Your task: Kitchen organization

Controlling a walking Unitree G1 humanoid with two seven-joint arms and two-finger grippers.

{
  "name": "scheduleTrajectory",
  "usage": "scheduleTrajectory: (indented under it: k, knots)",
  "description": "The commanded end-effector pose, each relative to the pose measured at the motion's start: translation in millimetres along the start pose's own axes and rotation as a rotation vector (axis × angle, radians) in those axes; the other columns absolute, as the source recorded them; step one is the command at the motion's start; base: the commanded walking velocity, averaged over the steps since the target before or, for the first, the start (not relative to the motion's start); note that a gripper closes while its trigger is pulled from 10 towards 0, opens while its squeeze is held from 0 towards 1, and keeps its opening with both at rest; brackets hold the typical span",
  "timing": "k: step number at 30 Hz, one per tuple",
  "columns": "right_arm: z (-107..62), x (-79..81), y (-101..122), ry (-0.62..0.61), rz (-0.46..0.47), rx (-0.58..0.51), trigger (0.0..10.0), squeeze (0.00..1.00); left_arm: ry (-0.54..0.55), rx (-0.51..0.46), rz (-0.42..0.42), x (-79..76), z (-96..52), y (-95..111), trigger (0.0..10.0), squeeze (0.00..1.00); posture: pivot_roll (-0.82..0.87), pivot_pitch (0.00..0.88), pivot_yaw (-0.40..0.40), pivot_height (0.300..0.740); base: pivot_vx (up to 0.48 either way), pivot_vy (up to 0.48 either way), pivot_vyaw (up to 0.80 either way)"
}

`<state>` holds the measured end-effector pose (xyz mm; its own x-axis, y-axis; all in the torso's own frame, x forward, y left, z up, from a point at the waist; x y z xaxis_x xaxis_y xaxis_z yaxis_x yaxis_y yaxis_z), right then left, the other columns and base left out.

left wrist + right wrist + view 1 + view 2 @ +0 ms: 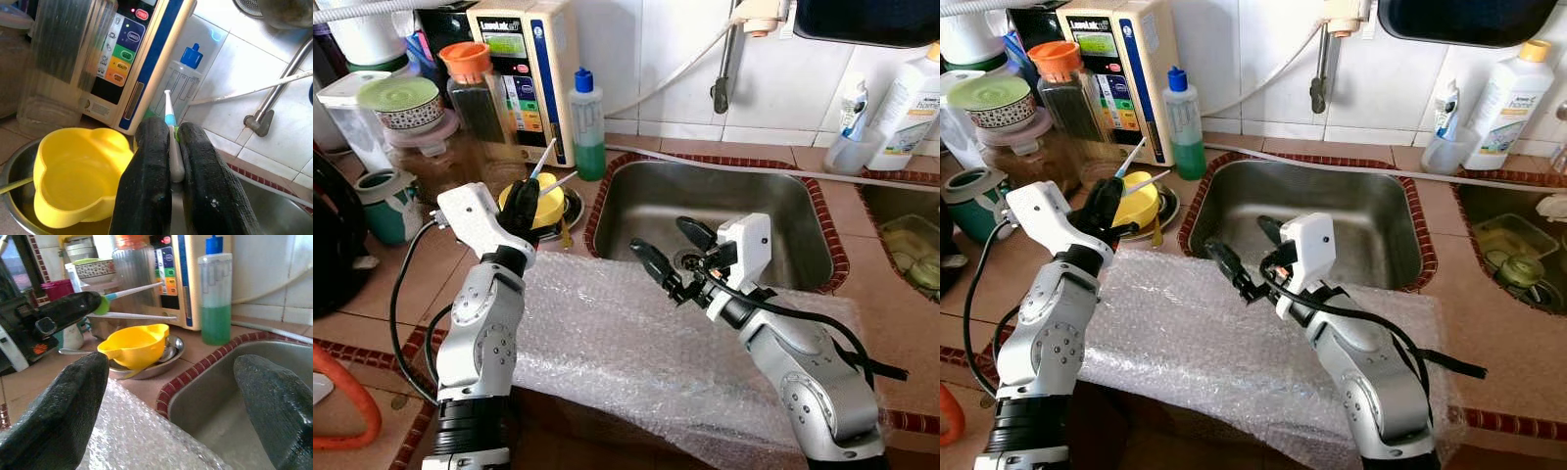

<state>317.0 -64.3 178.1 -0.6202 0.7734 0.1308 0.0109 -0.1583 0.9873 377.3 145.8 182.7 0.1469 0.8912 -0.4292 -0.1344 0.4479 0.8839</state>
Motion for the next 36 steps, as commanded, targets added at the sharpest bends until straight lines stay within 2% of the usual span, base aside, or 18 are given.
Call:
scheduleTrajectory:
  k: [1,5,6,8,9,10,11,14,16,20,23,25,29,31,32,33,34,36]
  knots:
    - [1.4,-2.2,3,-0.013,-0.001,-0.014,10.0,0.00,-0.003,-0.018,0.002,0.7,-1.3,7,0.0,0.00,0.05,0.000,0.071,0.740,0.000,0.000,0.00]
    - [8.0,-14.7,7,-0.089,0.109,-0.056,10.0,0.00,-0.079,0.028,-0.194,-18.1,3.7,4,0.0,0.00,0.06,0.000,0.073,0.740,0.000,0.000,0.00]
    - [8.0,-14.7,7,-0.089,0.109,-0.056,10.0,0.00,-0.079,0.028,-0.194,-18.1,3.7,4,0.0,0.00,0.06,0.000,0.073,0.740,0.000,0.000,0.00]
    - [14.4,-24.6,13,-0.142,0.186,-0.089,10.0,0.00,-0.127,0.056,-0.264,-28.9,5.8,1,0.3,0.00,0.06,0.000,0.078,0.740,0.000,0.000,0.00]
    - [14.4,-24.6,13,-0.142,0.186,-0.089,10.0,0.00,-0.127,0.056,-0.264,-28.9,5.8,1,0.3,0.00,0.06,0.000,0.078,0.740,0.000,0.000,0.00]
    - [16.6,-27.6,14,-0.156,0.213,-0.098,10.0,0.00,-0.145,0.066,-0.278,-32.7,6.0,0,0.8,0.00,0.06,0.001,0.079,0.740,0.000,0.000,0.00]
    - [21.4,-32.4,16,-0.181,0.289,-0.120,10.0,0.00,-0.193,0.095,-0.305,-43.3,4.8,-4,0.8,0.00,0.06,0.001,0.079,0.740,0.000,0.000,0.00]
    - [27.9,-38.9,17,-0.219,0.387,-0.143,10.0,0.00,-0.230,0.116,-0.319,-55.4,4.0,-7,0.4,0.00,0.07,0.019,0.089,0.740,0.000,0.000,0.00]
    - [29.5,-41.3,17,-0.233,0.406,-0.146,10.0,0.00,-0.240,0.123,-0.330,-59.1,4.0,-8,0.4,0.00,0.07,0.022,0.090,0.740,0.000,0.000,0.00]
    - [37.7,-51.6,13,-0.303,0.564,-0.176,10.0,0.00,-0.281,0.151,-0.382,-74.2,4.2,-10,0.4,0.00,0.07,0.041,0.089,0.740,0.000,0.000,0.00]
    - [43.8,-58.3,12,-0.347,0.673,-0.193,10.0,0.00,-0.305,0.157,-0.402,-81.7,4.0,-8,0.8,0.00,0.07,0.049,0.084,0.740,0.000,0.000,0.00]
    - [53.7,-64.5,13,-0.373,0.772,-0.202,10.0,0.00,-0.331,0.169,-0.445,-95.2,6.0,-10,1.6,0.00,0.07,0.060,0.071,0.740,0.000,0.000,0.00]
    - [60.7,-66.5,15,-0.375,0.787,-0.201,10.0,0.00,-0.362,0.175,-0.467,-108.1,7.0,-11,1.9,0.00,0.06,0.065,0.054,0.740,0.000,0.000,0.00]
    - [64.8,-69.6,17,-0.396,0.755,-0.186,10.0,0.00,-0.360,0.184,-0.475,-111.7,5.7,-14,2.6,0.00,0.05,0.069,0.039,0.740,0.000,0.000,0.00]
    - [66.4,-69.9,17,-0.395,0.752,-0.184,10.0,0.05,-0.364,0.188,-0.477,-113.3,4.8,-16,3.1,0.00,0.05,0.071,0.034,0.740,0.000,0.000,0.00]
    - [69.7,-68.9,21,-0.380,0.743,-0.186,10.0,1.00,-0.369,0.196,-0.479,-115.6,2.9,-18,4.4,0.00,0.05,0.070,0.028,0.740,0.000,0.000,0.00]
    - [70.5,-68.6,21,-0.376,0.741,-0.187,10.0,1.00,-0.370,0.198,-0.480,-116.2,2.5,-19,4.4,0.00,0.05,0.070,0.028,0.740,0.000,0.000,0.00]
    - [72.3,-68.0,24,-0.360,0.745,-0.187,10.0,1.00,-0.367,0.206,-0.486,-118.1,1.2,-22,8.0,0.00,0.05,0.068,0.018,0.740,0.000,0.000,0.00]
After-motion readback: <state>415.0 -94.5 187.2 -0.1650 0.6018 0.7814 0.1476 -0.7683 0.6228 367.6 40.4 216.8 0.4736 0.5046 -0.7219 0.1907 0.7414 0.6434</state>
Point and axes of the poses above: a point about 5 cm out from each wrist's last joint towards the gripper, its own z axis pointing out of the wrist towards the gripper, its own y axis along the axis of the wrist's last joint, x = y × z, the point moved 6 cm from there along z, pointing out of the wrist towards the gripper
